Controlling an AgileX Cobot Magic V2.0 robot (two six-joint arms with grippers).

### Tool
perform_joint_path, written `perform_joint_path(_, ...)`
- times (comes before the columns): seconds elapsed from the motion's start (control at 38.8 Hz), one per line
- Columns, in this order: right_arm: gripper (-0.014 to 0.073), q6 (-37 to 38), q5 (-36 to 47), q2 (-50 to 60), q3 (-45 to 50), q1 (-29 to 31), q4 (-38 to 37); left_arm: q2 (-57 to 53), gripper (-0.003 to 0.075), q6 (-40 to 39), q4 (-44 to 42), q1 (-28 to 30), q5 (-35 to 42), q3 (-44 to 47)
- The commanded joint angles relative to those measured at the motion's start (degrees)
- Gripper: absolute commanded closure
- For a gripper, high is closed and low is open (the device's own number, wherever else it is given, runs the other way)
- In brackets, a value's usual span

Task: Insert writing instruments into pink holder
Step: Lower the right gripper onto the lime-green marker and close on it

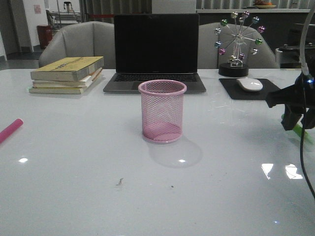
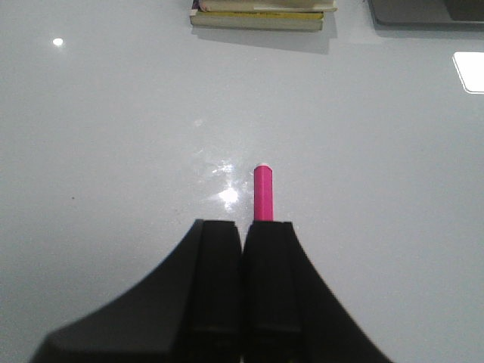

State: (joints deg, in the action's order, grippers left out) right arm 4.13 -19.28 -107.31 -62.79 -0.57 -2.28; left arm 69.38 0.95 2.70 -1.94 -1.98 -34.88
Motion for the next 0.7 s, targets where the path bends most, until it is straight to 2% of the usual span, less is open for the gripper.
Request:
perform_joint_path(0.0, 0.0232, -0.2, 4.1, 2.4, -1.7, 0.4, -0.8, -1.1, 0.0628, -0.3, 0.6, 0.1, 4.3, -1.8)
perform_joint_path(0.67, 0.0238, -0.2, 3.5, -1.0, -1.7, 4.9, -0.9, -1.1, 0.0628, -0.3, 0.6, 0.1, 4.3, -1.8)
